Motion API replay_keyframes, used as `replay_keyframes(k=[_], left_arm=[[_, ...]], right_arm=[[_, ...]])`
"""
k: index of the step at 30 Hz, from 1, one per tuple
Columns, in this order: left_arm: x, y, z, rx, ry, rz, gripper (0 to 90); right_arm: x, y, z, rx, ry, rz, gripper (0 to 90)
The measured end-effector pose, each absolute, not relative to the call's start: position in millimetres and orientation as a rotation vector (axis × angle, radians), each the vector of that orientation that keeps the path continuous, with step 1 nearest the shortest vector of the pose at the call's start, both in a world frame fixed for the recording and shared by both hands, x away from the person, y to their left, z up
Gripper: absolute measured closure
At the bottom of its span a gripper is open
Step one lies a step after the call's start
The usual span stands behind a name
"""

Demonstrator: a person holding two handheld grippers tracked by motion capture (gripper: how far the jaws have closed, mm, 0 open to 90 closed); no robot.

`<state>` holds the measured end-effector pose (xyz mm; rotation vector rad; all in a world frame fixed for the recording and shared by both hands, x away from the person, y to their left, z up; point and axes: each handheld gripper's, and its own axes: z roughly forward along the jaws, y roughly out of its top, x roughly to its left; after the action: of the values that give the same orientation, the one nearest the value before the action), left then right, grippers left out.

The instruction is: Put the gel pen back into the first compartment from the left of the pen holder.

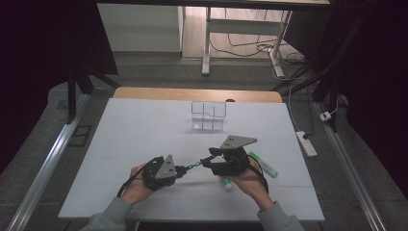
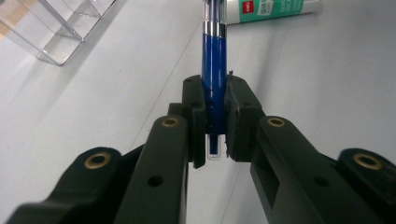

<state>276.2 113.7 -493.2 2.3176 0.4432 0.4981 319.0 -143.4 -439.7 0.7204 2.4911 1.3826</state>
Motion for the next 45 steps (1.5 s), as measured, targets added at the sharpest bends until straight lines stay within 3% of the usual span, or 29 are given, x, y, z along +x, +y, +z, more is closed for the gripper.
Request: replay_keyframes(k=[24, 45], left_arm=[[283.0, 135.6, -491.5, 2.193, 0.584, 0.485, 78.8], [282.9, 134.9, -490.9, 2.114, 0.610, 0.450, 78.8]], right_arm=[[325.7, -171.2, -433.2, 0.834, 2.263, 1.451, 39.6], [327.8, -163.0, -447.2, 0.868, 2.308, 1.487, 34.8]])
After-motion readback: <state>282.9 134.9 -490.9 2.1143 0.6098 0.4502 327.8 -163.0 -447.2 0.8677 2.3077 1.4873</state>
